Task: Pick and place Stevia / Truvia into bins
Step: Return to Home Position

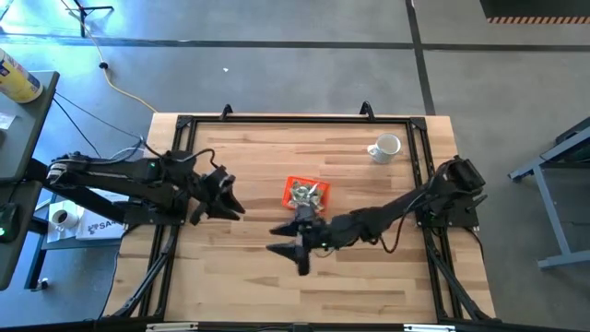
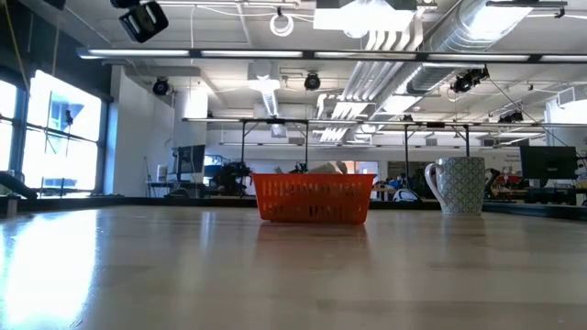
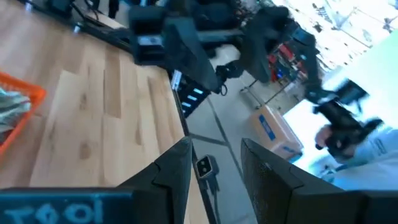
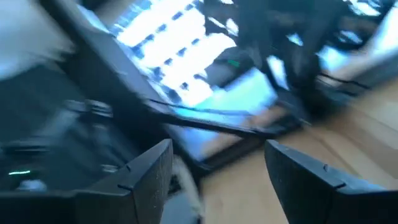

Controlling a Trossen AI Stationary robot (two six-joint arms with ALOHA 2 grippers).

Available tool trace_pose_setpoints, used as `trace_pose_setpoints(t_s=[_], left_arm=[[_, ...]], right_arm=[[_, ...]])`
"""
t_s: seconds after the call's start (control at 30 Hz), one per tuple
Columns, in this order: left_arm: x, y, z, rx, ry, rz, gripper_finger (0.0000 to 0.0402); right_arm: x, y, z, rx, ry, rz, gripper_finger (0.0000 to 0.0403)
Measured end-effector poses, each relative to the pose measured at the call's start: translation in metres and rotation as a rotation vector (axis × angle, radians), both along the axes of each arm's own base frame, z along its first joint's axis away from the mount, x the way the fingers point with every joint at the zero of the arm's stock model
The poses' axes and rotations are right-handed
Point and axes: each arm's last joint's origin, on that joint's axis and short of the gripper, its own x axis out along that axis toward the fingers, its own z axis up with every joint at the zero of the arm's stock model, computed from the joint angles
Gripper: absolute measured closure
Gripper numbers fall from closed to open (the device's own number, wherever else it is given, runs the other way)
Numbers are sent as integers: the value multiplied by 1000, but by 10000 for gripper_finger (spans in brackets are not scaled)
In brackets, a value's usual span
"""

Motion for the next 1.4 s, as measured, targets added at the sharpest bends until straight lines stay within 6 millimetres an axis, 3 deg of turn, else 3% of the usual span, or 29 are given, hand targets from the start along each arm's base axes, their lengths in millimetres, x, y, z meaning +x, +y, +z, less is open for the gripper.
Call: trace_pose_setpoints(t_s=[0.07,0.17,0.47,0.63,0.77,0.87,0.97,1.1,1.4], left_arm=[[0,2,-8,-5,-18,4,229],[-8,13,-4,30,-65,45,229],[-54,47,1,168,-101,328,229],[-68,52,-5,218,-59,429,229],[-65,54,-15,221,-129,471,229],[-55,58,-44,167,-185,497,229],[-52,61,-75,113,-183,554,229],[-52,63,-101,58,-137,633,229],[-53,63,-122,76,-79,660,229]], right_arm=[[-17,-12,-12,13,-107,21,159],[-54,-34,-15,29,-225,-3,159],[-164,-86,-40,-27,-236,-52,159],[-205,-103,-60,-61,-258,-73,156],[-227,-113,-80,-76,-268,-39,155],[-244,-119,-92,-82,-328,-32,155],[-249,-121,-94,-113,-301,-25,155],[-253,-122,-97,-132,-261,6,155],[-260,-124,-106,-37,-140,17,155]])
